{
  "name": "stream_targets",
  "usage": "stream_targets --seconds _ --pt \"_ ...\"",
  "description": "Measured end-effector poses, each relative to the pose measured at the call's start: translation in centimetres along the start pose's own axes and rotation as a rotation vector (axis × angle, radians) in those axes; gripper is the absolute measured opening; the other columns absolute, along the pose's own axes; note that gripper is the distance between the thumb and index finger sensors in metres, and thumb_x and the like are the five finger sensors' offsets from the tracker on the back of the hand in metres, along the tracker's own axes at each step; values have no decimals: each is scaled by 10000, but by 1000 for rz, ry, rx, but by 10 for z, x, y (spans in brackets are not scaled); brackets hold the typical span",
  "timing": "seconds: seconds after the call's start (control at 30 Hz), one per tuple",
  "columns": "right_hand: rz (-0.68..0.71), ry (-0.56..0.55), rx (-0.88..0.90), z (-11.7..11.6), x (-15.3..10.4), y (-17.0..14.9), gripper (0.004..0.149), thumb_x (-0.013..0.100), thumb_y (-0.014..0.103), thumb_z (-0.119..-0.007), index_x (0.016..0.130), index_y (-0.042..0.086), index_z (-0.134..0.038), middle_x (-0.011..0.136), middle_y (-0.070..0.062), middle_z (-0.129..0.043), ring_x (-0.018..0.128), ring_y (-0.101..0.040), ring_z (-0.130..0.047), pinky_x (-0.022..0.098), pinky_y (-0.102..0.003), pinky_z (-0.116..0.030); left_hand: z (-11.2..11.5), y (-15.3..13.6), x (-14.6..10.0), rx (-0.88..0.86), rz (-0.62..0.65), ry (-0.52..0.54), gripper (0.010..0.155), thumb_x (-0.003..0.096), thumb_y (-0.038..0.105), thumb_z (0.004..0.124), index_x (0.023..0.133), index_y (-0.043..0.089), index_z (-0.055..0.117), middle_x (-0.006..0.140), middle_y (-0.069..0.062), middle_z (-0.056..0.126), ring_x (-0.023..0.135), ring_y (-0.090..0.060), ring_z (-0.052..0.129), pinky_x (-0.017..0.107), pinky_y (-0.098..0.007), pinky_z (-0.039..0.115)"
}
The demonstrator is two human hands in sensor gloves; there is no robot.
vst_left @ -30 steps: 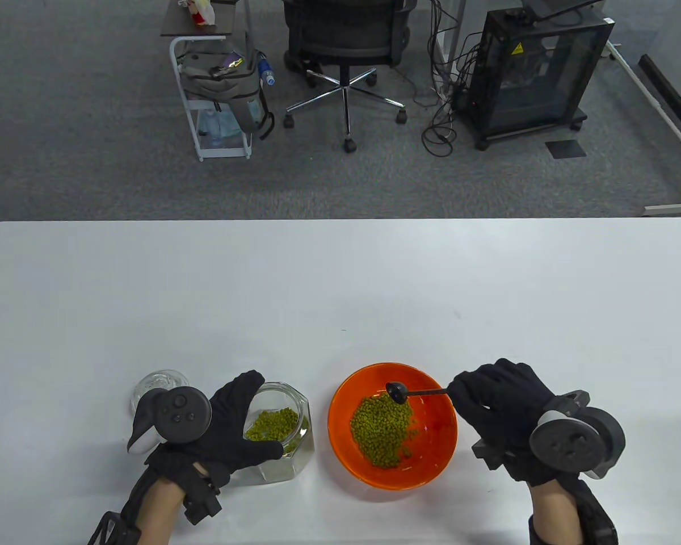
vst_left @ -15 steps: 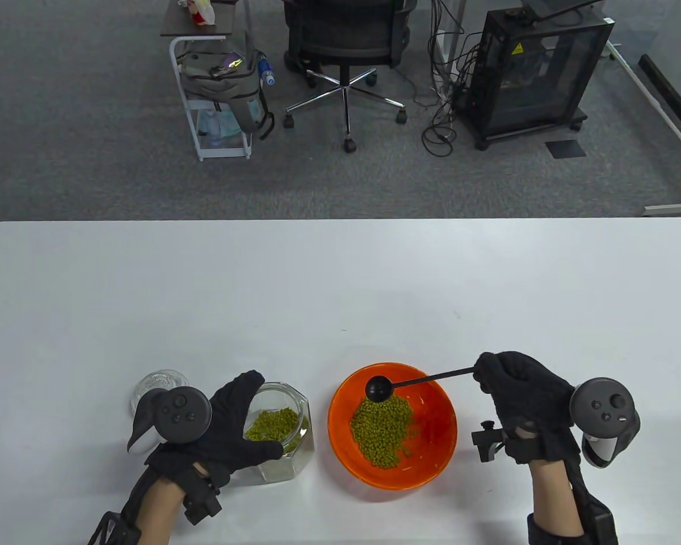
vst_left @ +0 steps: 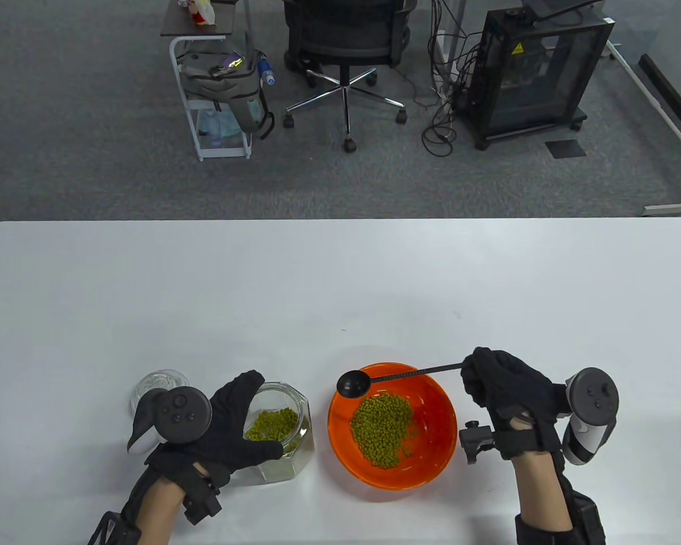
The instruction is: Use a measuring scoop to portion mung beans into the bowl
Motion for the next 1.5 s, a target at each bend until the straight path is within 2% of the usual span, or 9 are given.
stream_targets --seconds 0.37,0.77,1.03,1.2,1.4,1.5 --pt "44 81 -30 -47 4 37 430 471 457 -852 538 65 -1014 391 -104 -1040 200 -216 -979 191 -374 -853 0 0 0 -1 1 0 1212 436 825 817 1097 10 211 1154 -320 317 1041 -602 516 719 -766 480" --pt "147 131 -220 -106 1 68 430 469 457 -855 541 64 -1015 395 -108 -1040 204 -221 -978 195 -378 -851 0 0 0 -4 2 1 1213 434 823 819 1097 9 212 1154 -322 316 1039 -603 518 720 -766 480" --pt "307 207 -463 -168 -12 88 429 466 461 -858 550 71 -1016 410 -108 -1040 221 -226 -979 209 -381 -851 0 0 0 -5 2 1 1212 436 821 821 1097 9 213 1154 -319 316 1040 -603 517 720 -765 480" --pt "442 230 -612 -207 -28 90 430 459 465 -863 550 76 -1020 414 -105 -1042 226 -225 -982 216 -382 -852 0 0 0 -5 2 1 1212 435 822 820 1097 8 213 1154 -320 316 1039 -603 518 719 -766 481" --pt "618 231 -767 -234 -46 92 430 452 474 -865 553 88 -1023 422 -98 -1044 237 -224 -984 228 -379 -854 0 0 0 -4 3 0 1212 436 821 821 1096 7 212 1154 -322 316 1039 -603 517 718 -767 481" --pt "690 235 -776 -240 -51 93 427 448 477 -868 555 94 -1024 431 -95 -1045 250 -227 -985 238 -383 -854 0 0 0 -3 3 0 1211 437 822 819 1097 8 211 1154 -321 317 1039 -604 517 719 -766 481"
Point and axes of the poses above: the tracker on the back of each hand, its own y axis roughly to the thumb side, its own x axis roughly from the wrist to the fingertips, z = x × y, the point moved 3 cm from there along x, roughly from the wrist to the fingertips
